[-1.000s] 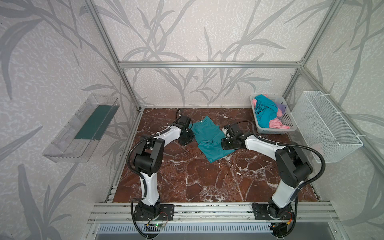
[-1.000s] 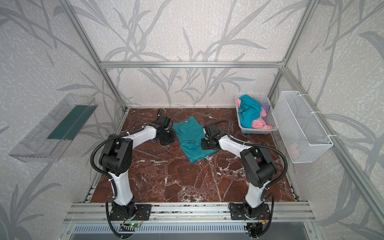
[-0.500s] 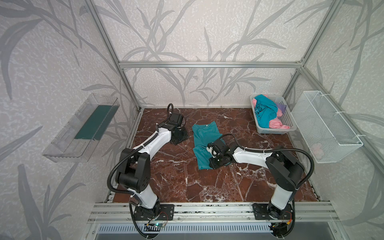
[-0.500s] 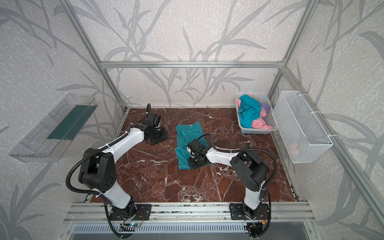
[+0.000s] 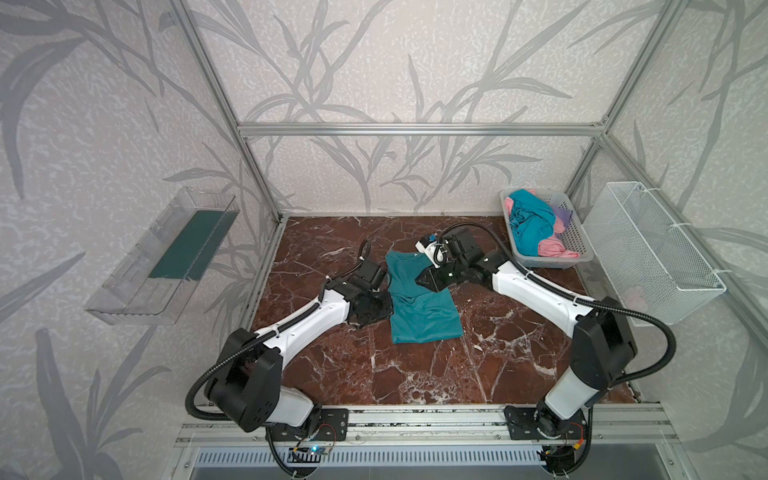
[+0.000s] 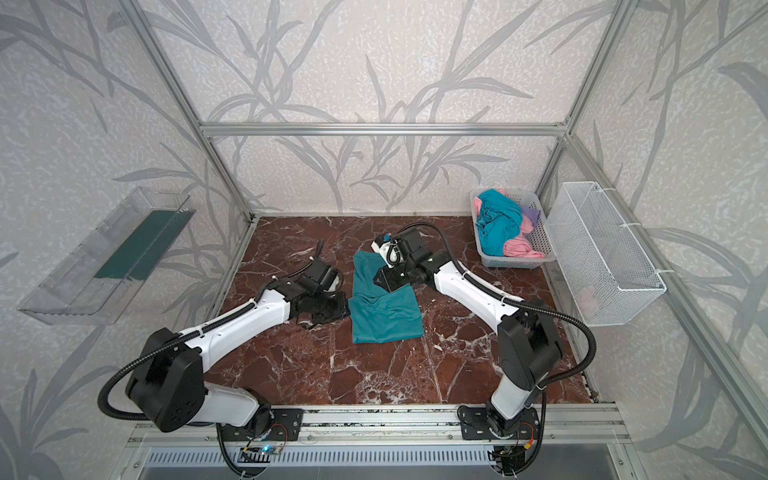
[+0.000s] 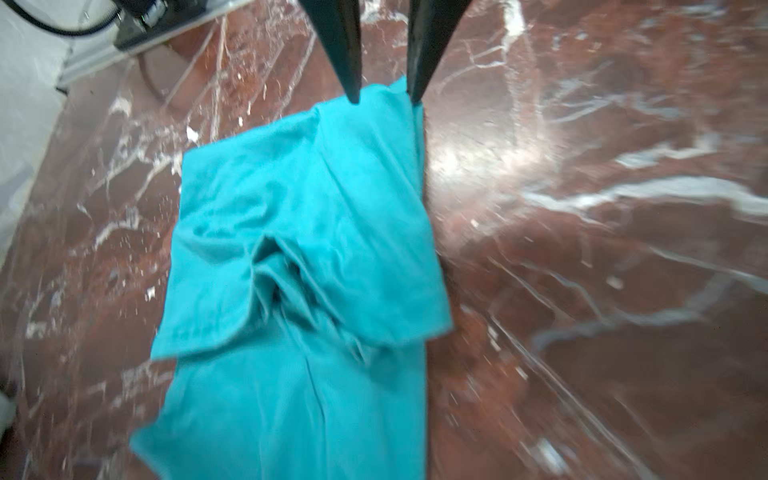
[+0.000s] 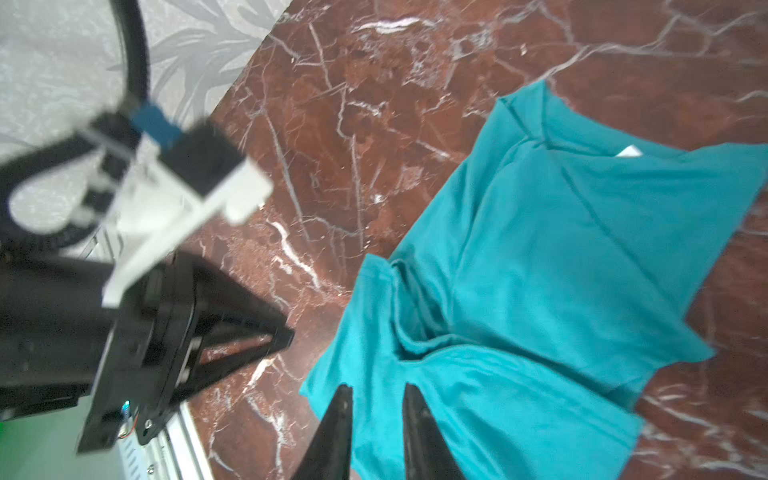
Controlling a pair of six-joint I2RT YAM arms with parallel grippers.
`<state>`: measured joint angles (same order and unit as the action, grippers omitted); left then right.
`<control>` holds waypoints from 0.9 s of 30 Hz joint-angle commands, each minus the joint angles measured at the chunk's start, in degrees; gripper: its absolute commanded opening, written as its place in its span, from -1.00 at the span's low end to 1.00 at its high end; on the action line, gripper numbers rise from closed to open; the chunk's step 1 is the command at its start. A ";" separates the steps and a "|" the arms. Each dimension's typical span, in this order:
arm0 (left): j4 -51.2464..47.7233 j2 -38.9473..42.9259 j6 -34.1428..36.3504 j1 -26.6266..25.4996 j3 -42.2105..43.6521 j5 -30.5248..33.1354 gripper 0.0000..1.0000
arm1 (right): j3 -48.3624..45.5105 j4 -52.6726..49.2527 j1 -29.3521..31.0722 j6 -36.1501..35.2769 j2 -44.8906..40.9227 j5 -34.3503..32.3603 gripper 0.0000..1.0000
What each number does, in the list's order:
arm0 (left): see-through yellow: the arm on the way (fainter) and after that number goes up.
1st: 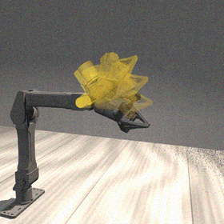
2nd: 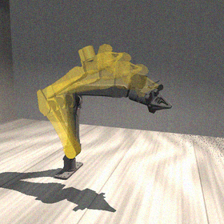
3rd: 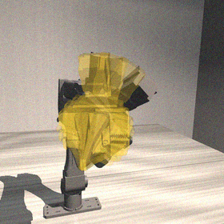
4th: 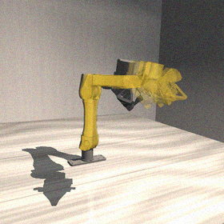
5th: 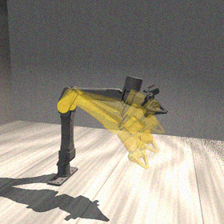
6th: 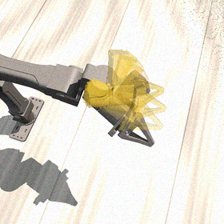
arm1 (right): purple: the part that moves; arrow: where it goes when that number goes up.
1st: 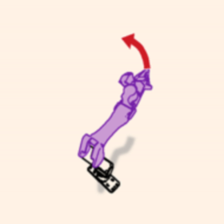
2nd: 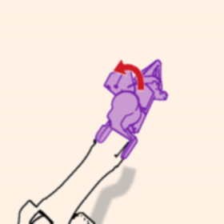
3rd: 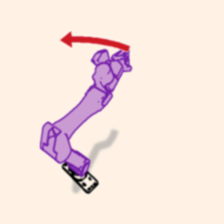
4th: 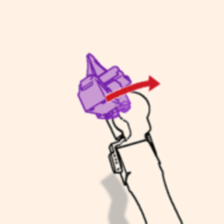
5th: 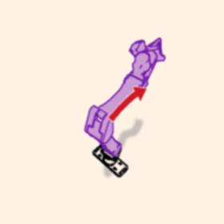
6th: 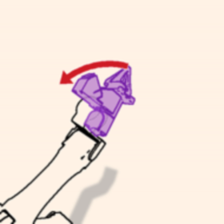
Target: Fold and stack the t-shirts
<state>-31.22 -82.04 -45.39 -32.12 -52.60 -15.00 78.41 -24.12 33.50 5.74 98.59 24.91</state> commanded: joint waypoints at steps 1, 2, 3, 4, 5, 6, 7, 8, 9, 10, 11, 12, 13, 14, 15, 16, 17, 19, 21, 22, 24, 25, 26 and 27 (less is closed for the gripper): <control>7.62 -0.18 -6.76 -1.81 4.04 -2.90 -0.54 | 2.13 -7.37 0.05 -9.08 6.98 2.69 -0.47; 9.18 -0.83 -7.85 -2.26 4.94 -2.99 -0.53 | 3.79 -9.53 0.03 -11.37 9.11 2.66 -0.42; 10.94 -1.54 -8.79 -2.65 5.75 -3.10 -0.53 | 5.42 -11.66 0.03 -13.42 11.11 2.05 -0.36; 12.51 -2.07 -9.62 -2.85 6.39 -3.26 -0.53 | 6.44 -12.85 0.01 -14.84 12.77 1.13 -0.30; 14.20 -2.66 -10.76 -2.88 7.23 -3.45 -0.53 | 7.36 -13.62 -0.01 -16.28 14.26 0.30 -0.23; 15.95 -3.24 -11.86 -2.90 8.21 -3.62 -0.53 | 7.78 -13.72 -0.01 -17.15 15.41 -0.84 -0.18; 17.15 -3.65 -12.84 -2.94 9.03 -3.63 -0.53 | 8.02 -13.80 0.00 -17.79 16.13 -1.48 -0.14; 18.03 -4.09 -13.75 -2.93 9.75 -3.55 -0.53 | 8.31 -13.65 -0.01 -18.19 16.75 -1.68 -0.10; 18.17 -4.53 -14.51 -2.86 10.25 -3.46 -0.54 | 8.29 -13.32 0.01 -18.50 16.98 -1.77 -0.06; 17.78 -4.92 -14.79 -2.85 10.45 -3.29 -0.54 | 8.19 -12.79 -0.01 -18.63 16.95 -1.70 -0.04; 17.12 -5.32 -14.88 -2.86 10.52 -3.10 -0.55 | 8.00 -12.38 -0.01 -18.89 16.83 -1.70 -0.01; 16.56 -5.73 -14.85 -2.86 10.59 -3.04 -0.56 | 7.82 -11.64 0.02 -19.07 16.61 -1.79 0.01; 16.11 -6.05 -14.78 -2.86 10.52 -2.97 -0.57 | 7.72 -11.19 0.00 -19.30 16.42 -1.63 0.03; 15.55 -6.36 -14.73 -2.86 10.46 -2.79 -0.57 | 7.79 -10.65 0.03 -19.44 16.30 -1.65 0.04; 14.70 -6.70 -14.67 -2.86 10.31 -2.67 -0.58 | 7.94 -10.25 0.07 -19.53 16.37 -1.72 0.05; 13.94 -7.02 -14.49 -2.78 10.11 -2.53 -0.58 | 8.21 -10.09 0.08 -19.62 16.58 -1.87 0.06; 12.95 -7.37 -14.25 -2.75 9.74 -2.44 -0.59 | 8.65 -9.99 0.10 -19.79 16.93 -1.92 0.06; 11.44 -7.84 -13.84 -2.69 9.23 -2.18 -0.60 | 9.58 -10.27 0.20 -20.23 17.96 -1.44 0.06; 10.59 -8.17 -13.68 -2.51 9.01 -2.09 -0.61 | 10.30 -10.61 0.39 -20.92 19.10 -1.33 0.07; 10.48 -8.22 -13.68 -2.40 8.85 -2.13 -0.61 | 10.42 -10.60 0.44 -21.21 19.53 -1.35 0.07; 10.18 -8.21 -13.68 -2.25 8.39 -2.16 -0.61 | 10.52 -10.64 0.59 -21.62 20.41 -0.30 0.09; 9.96 -8.30 -13.61 -2.16 8.12 -2.21 -0.62 | 10.60 -10.66 0.69 -21.72 20.78 0.34 0.10; 9.59 -8.38 -13.46 -2.11 7.72 -2.22 -0.62 | 10.70 -10.74 0.74 -21.86 21.14 0.85 0.10; 9.10 -8.44 -13.18 -2.07 7.39 -2.18 -0.62 | 10.87 -11.03 0.78 -22.07 21.59 1.25 0.10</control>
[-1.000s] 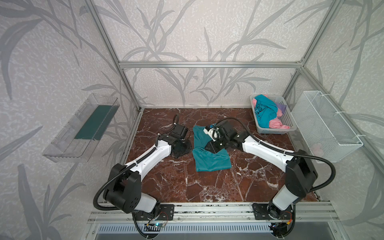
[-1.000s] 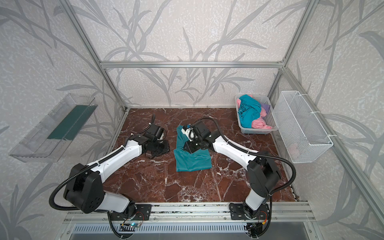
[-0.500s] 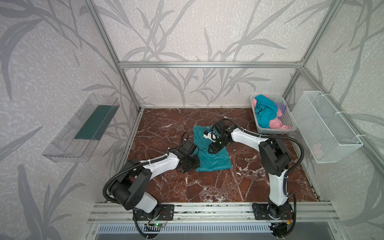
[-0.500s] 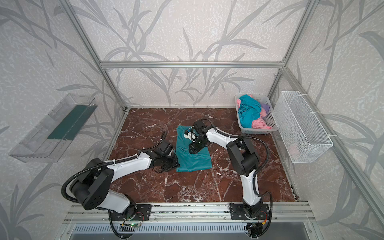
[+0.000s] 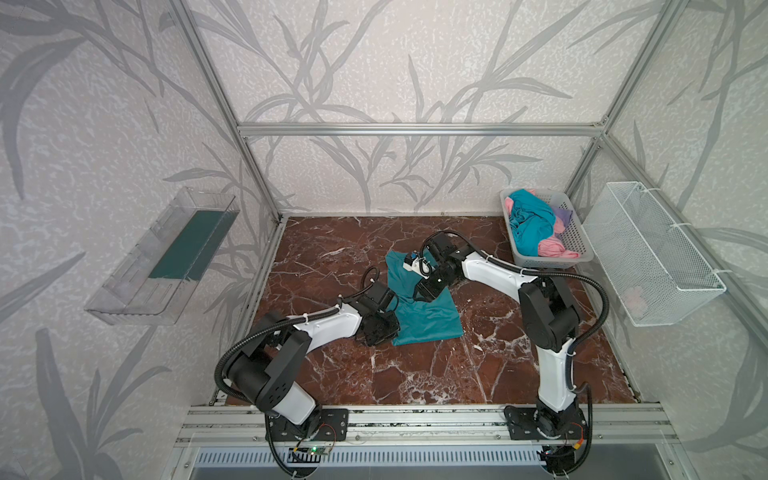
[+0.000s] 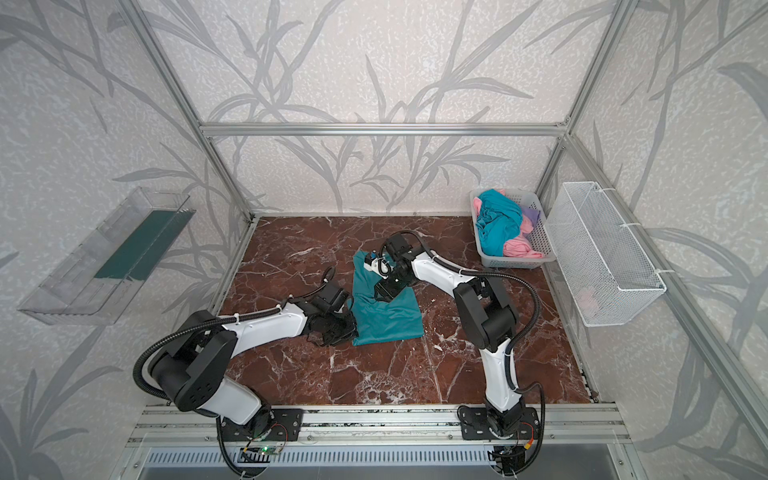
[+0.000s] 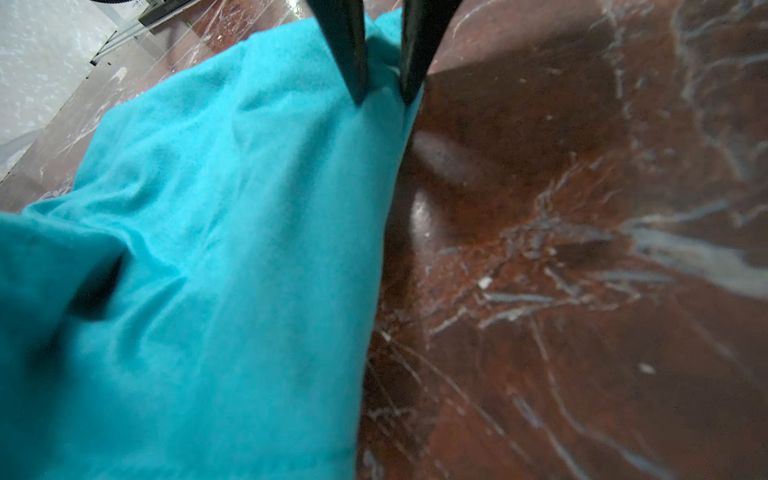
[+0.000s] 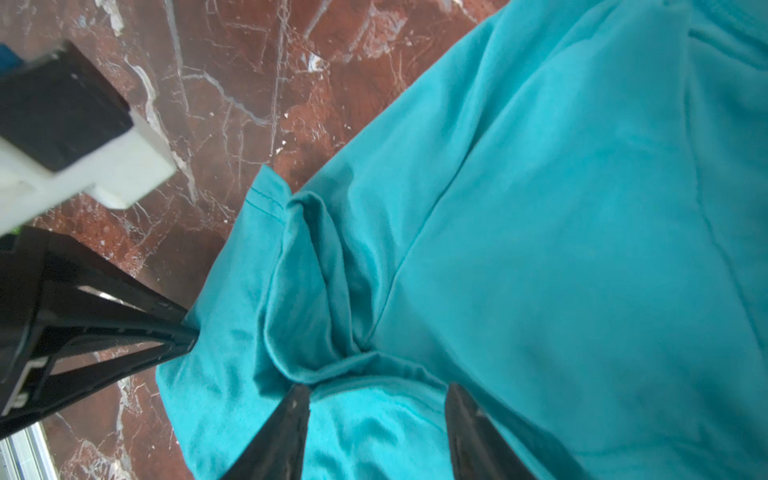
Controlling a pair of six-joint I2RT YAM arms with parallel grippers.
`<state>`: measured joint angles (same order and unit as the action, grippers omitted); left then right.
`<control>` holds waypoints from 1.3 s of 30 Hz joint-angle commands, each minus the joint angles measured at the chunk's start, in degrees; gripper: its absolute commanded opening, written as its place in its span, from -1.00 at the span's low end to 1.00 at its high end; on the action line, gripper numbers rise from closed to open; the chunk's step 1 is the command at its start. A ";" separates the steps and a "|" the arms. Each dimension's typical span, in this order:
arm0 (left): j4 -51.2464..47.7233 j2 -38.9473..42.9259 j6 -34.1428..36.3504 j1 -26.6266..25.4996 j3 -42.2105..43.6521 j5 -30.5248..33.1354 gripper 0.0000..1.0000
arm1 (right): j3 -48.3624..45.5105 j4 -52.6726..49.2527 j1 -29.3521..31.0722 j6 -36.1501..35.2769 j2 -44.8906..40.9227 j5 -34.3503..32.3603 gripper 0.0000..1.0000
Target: Fold and stack the t-shirts
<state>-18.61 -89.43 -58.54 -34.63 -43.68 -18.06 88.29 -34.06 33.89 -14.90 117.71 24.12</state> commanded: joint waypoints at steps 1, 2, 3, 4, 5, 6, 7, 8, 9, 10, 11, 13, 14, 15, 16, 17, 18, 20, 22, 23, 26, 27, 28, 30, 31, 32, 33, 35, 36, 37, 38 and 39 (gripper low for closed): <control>-3.85 -1.17 0.24 0.57 -1.78 0.93 -0.62 | 1.15 -1.39 0.47 -1.60 2.83 2.43 0.10; -4.29 -1.35 0.42 0.70 -2.01 0.95 -0.62 | 1.48 -1.98 0.48 -1.84 3.41 3.11 0.11; -4.58 -1.44 0.53 0.86 -2.10 0.93 -0.62 | 1.66 -2.44 0.48 -2.06 3.80 3.57 0.10; -4.66 -1.53 0.60 0.97 -2.10 0.90 -0.62 | 1.71 -2.72 0.48 -2.24 4.09 3.98 0.11; -4.68 -1.67 0.62 1.11 -2.11 0.77 -0.63 | 1.58 -2.73 0.50 -2.41 4.32 4.33 0.11; -4.68 -1.78 0.53 1.24 -2.09 0.65 -0.62 | 1.30 -2.45 0.52 -2.42 4.52 4.44 0.11; -4.72 -1.91 0.61 1.23 -2.11 0.51 -0.62 | 1.10 -2.21 0.49 -2.21 4.69 4.58 0.08; -4.68 -2.08 0.61 1.32 -2.15 0.40 -0.63 | 1.16 -2.06 0.48 -2.05 4.99 4.58 0.01; -4.76 -2.34 0.69 1.37 -2.26 0.31 -0.63 | 1.42 -1.79 0.51 -1.62 5.38 4.52 -0.09; -4.77 -2.60 0.77 1.37 -2.27 0.23 -0.63 | 1.74 -1.48 0.41 -1.23 5.60 4.41 -0.19; -4.77 -2.76 0.80 1.39 -2.35 0.06 -0.63 | 2.11 -1.22 0.40 -0.75 5.98 4.09 -0.32; -4.68 -3.19 0.80 1.40 -2.29 -0.12 -0.63 | 2.95 -0.52 0.33 0.06 6.30 3.55 -0.60; -4.64 -3.33 0.68 1.41 -2.07 -0.21 -0.63 | 3.55 -0.26 0.26 0.44 6.41 3.12 -0.72; -4.52 -3.54 0.71 1.42 -1.93 -0.30 -0.63 | 4.22 -0.13 0.15 0.70 6.70 2.58 -0.80; -4.38 -3.63 0.58 1.34 -1.70 -0.39 -0.64 | 4.90 -0.22 0.00 0.80 6.86 2.18 -0.84; -4.20 -3.65 0.49 1.40 -1.46 -0.48 -0.64 | 5.77 -0.43 -0.20 1.00 7.19 1.51 -0.84; -4.13 -3.69 0.47 1.40 -1.23 -0.50 -0.64 | 6.53 -0.45 -0.44 1.17 7.41 0.89 -0.84; -4.32 -3.88 0.53 1.36 -0.82 -0.49 -0.64 | 7.72 -0.39 -1.13 1.81 7.71 -0.27 -0.82; -4.56 -4.08 0.69 1.39 -0.47 -0.48 -0.64 | 8.99 -0.53 -1.87 2.55 8.10 -1.72 -0.77; -4.76 -4.26 0.76 1.40 -0.19 -0.39 -0.65 | 9.57 -0.57 -2.33 3.10 8.25 -2.90 -0.76; -5.03 -4.60 0.93 1.34 0.55 -0.35 -0.66 | 10.76 -0.41 -3.04 4.11 8.85 -6.23 -0.70; -5.16 -4.56 1.06 1.40 0.90 -0.47 -0.66 | 11.11 -0.21 -3.18 4.45 9.19 -7.58 -0.71; -5.28 -4.54 1.06 1.45 1.22 -0.45 -0.66 | 11.39 -0.05 -3.15 4.60 9.54 -8.42 -0.73; -5.60 -4.34 1.15 1.38 1.82 -0.46 -0.66 | 12.11 0.37 -3.13 5.13 10.46 -9.93 -0.79; -5.72 -4.27 1.15 1.38 2.05 -0.42 -0.67 | 12.45 0.48 -3.20 5.30 10.80 -10.41 -0.82; -5.94 -4.09 1.14 1.41 2.21 -0.42 -0.66 | 12.82 0.67 -3.21 5.57 11.24 -10.98 -0.83; -6.07 -4.00 1.23 1.37 2.35 -0.44 -0.67 | 13.26 0.70 -3.15 5.66 11.47 -11.02 -0.71; -6.43 -3.67 1.37 1.36 2.19 -0.31 -0.67 | 13.66 0.95 -3.21 5.97 11.33 -10.86 -0.24; -6.73 -3.57 1.54 1.39 1.96 -0.17 -0.67 | 13.30 1.56 -3.30 6.47 10.78 -10.70 -0.14; -7.02 -3.65 1.75 1.42 1.70 0.01 -0.67 | 12.88 1.95 -3.30 6.81 10.18 -10.59 -0.09; -7.35 -3.72 1.96 1.41 1.21 0.07 -0.67 | 12.37 2.29 -3.41 7.26 9.39 -10.73 -0.04; -7.77 -3.82 2.31 1.40 0.68 0.05 -0.67 | 11.84 2.50 -3.53 7.74 8.39 -11.14 -0.01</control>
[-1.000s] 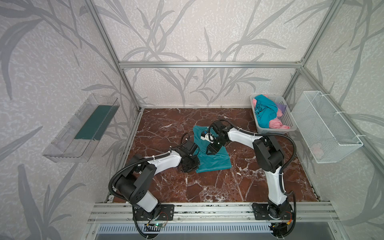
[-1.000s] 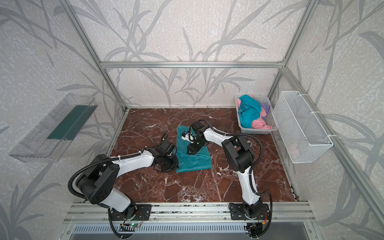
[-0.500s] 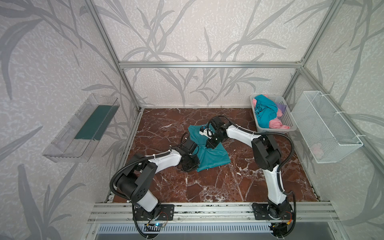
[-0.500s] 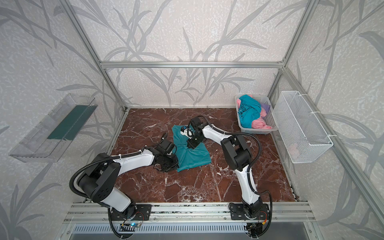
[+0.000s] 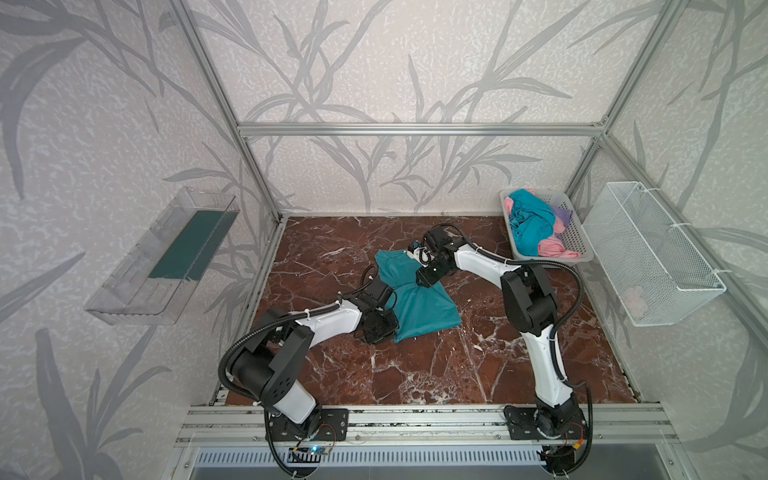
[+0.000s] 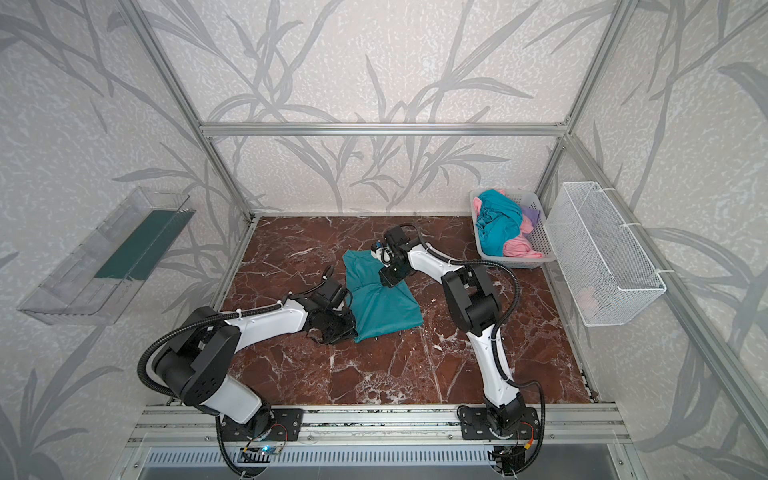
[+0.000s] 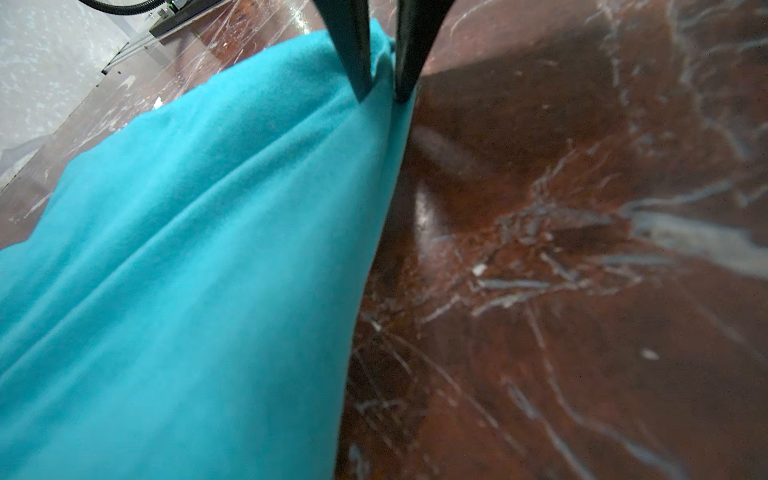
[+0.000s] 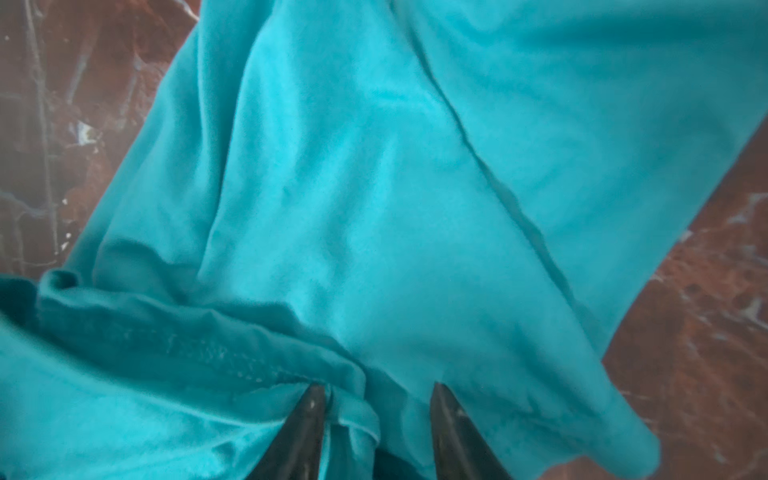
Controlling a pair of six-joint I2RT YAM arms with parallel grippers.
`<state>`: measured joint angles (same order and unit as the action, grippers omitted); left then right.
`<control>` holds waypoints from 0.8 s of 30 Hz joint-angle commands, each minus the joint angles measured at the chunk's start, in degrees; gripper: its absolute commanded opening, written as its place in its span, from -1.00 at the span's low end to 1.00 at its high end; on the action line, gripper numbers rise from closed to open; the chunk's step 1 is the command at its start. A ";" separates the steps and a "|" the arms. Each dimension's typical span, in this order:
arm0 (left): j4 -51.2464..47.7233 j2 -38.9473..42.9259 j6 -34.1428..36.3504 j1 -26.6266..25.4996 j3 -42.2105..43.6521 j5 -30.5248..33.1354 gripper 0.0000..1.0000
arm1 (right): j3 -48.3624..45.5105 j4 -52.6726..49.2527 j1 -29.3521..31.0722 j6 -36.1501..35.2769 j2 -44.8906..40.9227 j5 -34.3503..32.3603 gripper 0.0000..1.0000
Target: Fold and stack the t-shirts
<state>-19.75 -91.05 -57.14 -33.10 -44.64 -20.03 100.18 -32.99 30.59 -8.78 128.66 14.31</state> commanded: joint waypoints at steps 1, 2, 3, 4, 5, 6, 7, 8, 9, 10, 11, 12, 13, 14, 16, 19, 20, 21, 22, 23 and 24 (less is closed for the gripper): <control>-7.07 -2.37 1.21 -0.13 1.07 2.01 -0.67 | -0.63 1.52 -0.40 2.11 -3.59 -1.62 -0.01; -7.50 -2.34 1.52 -0.08 0.64 2.00 -0.67 | -1.51 1.74 -0.61 2.60 -4.50 -1.92 -0.01; -8.05 -2.32 1.89 -0.12 -0.09 2.01 -0.67 | -2.83 2.19 -1.06 3.32 -5.79 -2.23 -0.01; -8.72 -2.32 2.31 -0.06 -0.68 2.17 -0.66 | -4.51 2.95 -1.49 4.18 -7.30 -2.54 -0.03; -9.46 -2.17 2.72 -0.14 -1.32 2.34 -0.67 | -6.10 3.72 -1.87 5.04 -8.53 -2.77 -0.04; -10.50 -1.91 3.23 -0.12 -1.93 2.74 -0.67 | -7.81 4.51 -2.51 5.99 -9.95 -2.96 -0.05; -11.57 -1.65 3.82 -0.12 -2.67 3.23 -0.66 | -9.12 5.05 -3.01 6.85 -10.98 -3.17 -0.07; -13.21 -1.29 4.67 -0.08 -3.46 4.13 -0.67 | -10.61 5.52 -3.53 7.63 -12.01 -3.46 -0.08; -15.39 -0.97 5.54 -0.10 -4.38 5.42 -0.67 | -11.81 5.65 -4.01 8.13 -12.85 -3.79 -0.10; -17.58 -0.53 6.24 -0.07 -5.12 7.05 -0.67 | -12.70 5.63 -4.29 8.39 -13.28 -4.20 -0.12; -19.61 -0.07 6.49 0.04 -5.64 8.61 -0.67 | -13.24 5.56 -4.46 8.58 -13.51 -4.58 -0.13; -21.98 0.37 6.39 0.38 -6.04 10.41 -0.67 | -13.72 5.30 -4.48 8.36 -13.61 -4.72 -0.14; -23.69 0.80 6.79 0.85 -6.15 11.64 -0.67 | -14.03 5.03 -4.44 8.42 -13.62 -4.36 -0.14; -24.69 1.15 7.02 1.45 -6.07 12.22 -0.67 | -14.28 4.88 -4.34 8.74 -13.61 -3.65 -0.15; -25.94 2.20 7.32 3.03 -5.89 12.64 -0.67 | -14.78 4.68 -4.13 9.86 -13.92 -1.79 -0.15; -27.57 3.86 7.23 4.03 -7.87 14.21 -0.67 | -16.52 5.30 -2.70 11.09 -14.82 -0.86 -0.13; -28.65 4.25 7.35 3.93 -9.27 15.35 -0.66 | -16.96 5.31 -2.22 11.27 -14.93 -0.99 -0.12; -29.89 4.38 7.53 3.92 -11.28 16.61 -0.66 | -17.55 5.43 -1.82 11.44 -14.86 -1.24 -0.10; -30.87 4.44 7.86 3.92 -13.53 17.44 -0.66 | -18.17 5.80 -1.52 11.73 -14.69 -1.53 -0.10; -31.28 4.39 8.08 3.90 -15.44 17.83 -0.65 | -18.51 6.06 -1.49 12.01 -14.38 -1.56 -0.11; -31.10 4.33 8.35 3.68 -17.48 17.74 -0.65 | -18.61 6.04 -1.42 12.39 -13.92 -1.64 -0.15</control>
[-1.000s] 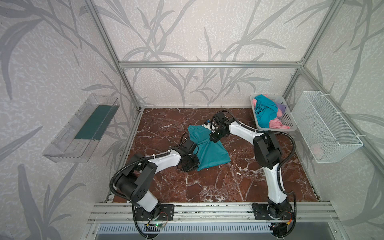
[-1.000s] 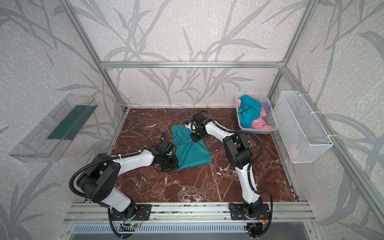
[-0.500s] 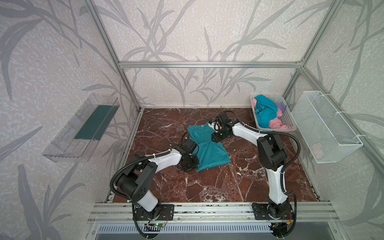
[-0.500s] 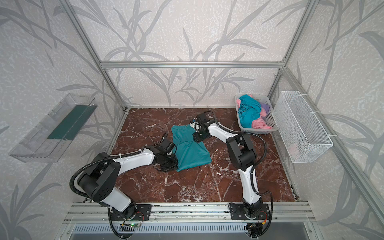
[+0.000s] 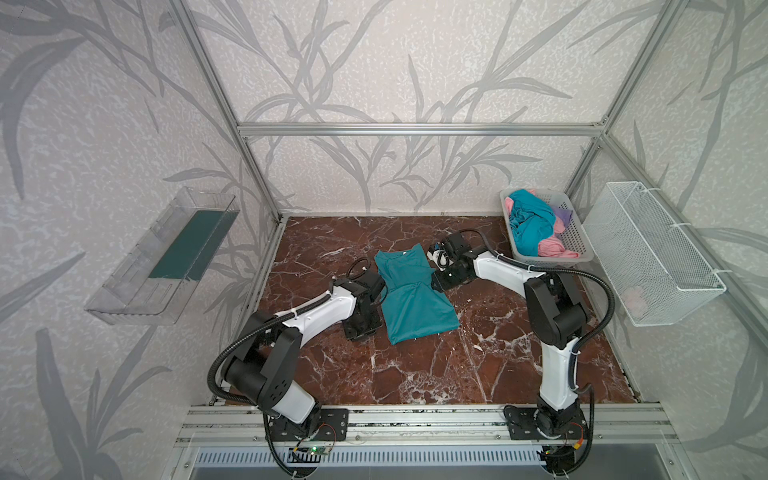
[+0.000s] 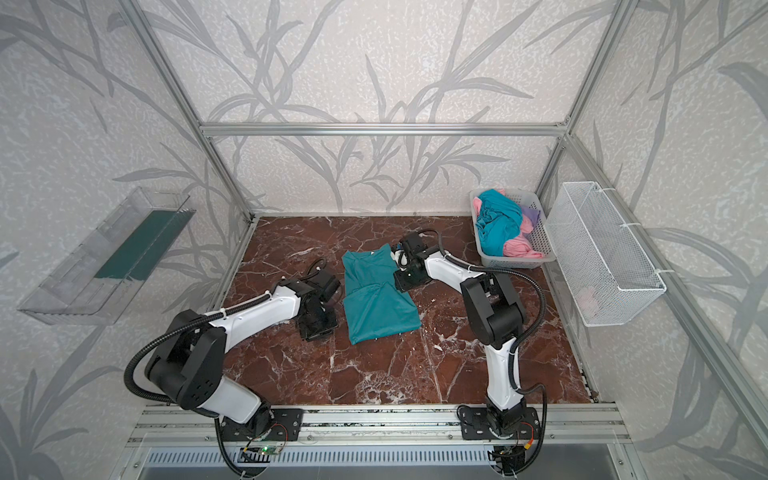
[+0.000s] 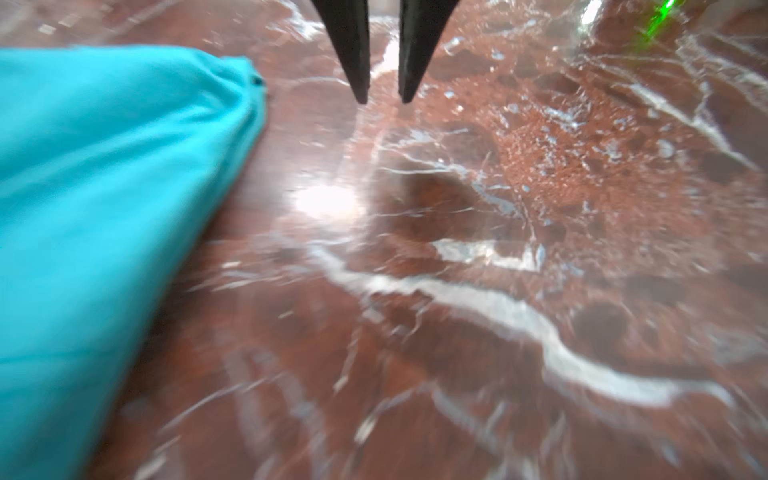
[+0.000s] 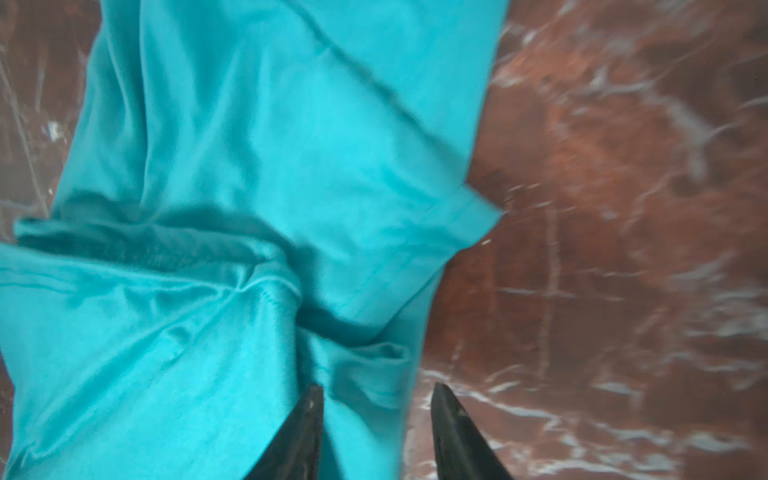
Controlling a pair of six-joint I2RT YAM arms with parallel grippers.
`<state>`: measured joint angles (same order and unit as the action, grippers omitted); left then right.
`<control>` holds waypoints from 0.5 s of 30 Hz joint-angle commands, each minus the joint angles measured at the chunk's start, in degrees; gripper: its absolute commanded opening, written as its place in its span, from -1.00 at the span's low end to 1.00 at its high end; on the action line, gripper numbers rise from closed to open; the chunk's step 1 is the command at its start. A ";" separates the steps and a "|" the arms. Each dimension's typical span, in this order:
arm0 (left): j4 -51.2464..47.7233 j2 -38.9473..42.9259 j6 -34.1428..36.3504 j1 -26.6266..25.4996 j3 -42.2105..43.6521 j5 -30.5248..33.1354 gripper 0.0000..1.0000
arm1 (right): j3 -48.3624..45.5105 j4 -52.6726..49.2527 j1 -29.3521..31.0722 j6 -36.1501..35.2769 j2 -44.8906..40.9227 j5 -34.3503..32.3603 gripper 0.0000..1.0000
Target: Fold and stack the t-shirts
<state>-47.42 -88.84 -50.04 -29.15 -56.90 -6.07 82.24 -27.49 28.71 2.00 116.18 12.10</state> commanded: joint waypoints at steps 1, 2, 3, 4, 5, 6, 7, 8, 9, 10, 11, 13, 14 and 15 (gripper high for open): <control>-2.57 1.88 1.52 -0.66 -7.00 2.84 -0.65 | -0.74 0.50 0.38 1.84 -1.00 0.48 -0.21; -1.63 1.68 1.53 -1.15 -8.30 2.10 -0.64 | -0.83 0.72 0.42 2.18 -0.87 0.49 -0.24; 0.13 1.21 1.60 -2.00 -9.56 1.04 -0.64 | -1.06 0.92 0.38 2.56 -0.78 0.63 -0.26; 2.07 0.64 1.65 -2.98 -10.47 -0.13 -0.64 | -1.18 1.19 0.45 2.83 -0.87 0.58 -0.26; 3.64 -0.04 1.46 -3.92 -11.12 -1.06 -0.64 | -1.48 1.33 0.49 3.05 -1.10 0.20 -0.26; 5.45 -1.24 1.08 -4.96 -11.57 -2.09 -0.64 | -2.00 1.88 0.49 3.53 -1.50 -0.40 -0.26; 7.52 -2.69 0.71 -5.94 -11.94 -3.06 -0.64 | -2.59 2.62 0.43 3.91 -1.96 -1.29 -0.30; 8.67 -4.31 0.26 -6.62 -12.40 -3.96 -0.64 | -2.99 3.06 0.39 4.28 -2.22 -2.25 -0.35; 9.83 -6.19 -0.43 -7.40 -13.06 -5.15 -0.64 | -3.19 3.28 0.40 4.70 -2.41 -3.44 -0.41; 11.01 -8.02 -0.95 -8.10 -13.65 -6.19 -0.64 | -3.14 3.31 0.26 5.09 -2.45 -4.10 -0.50; 12.00 -9.29 -1.31 -8.80 -14.03 -6.69 -0.64 | -2.98 3.18 0.22 5.36 -2.39 -4.42 -0.58; 14.09 -11.51 -1.81 -10.20 -14.13 -7.33 -0.65 | -2.54 3.16 0.08 5.97 -2.11 -4.94 -0.62; 14.72 -12.36 -2.04 -10.54 -13.88 -7.64 -0.65 | -2.35 2.94 0.07 6.25 -1.99 -5.21 -0.66; 15.20 -13.23 -2.23 -10.65 -13.48 -7.98 -0.65 | -2.12 2.99 -0.01 6.48 -1.84 -5.46 -0.70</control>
<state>-34.83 -100.84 -50.76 -39.09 -70.39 -12.12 79.53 -24.80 28.97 6.90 116.09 8.71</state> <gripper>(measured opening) 0.177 0.161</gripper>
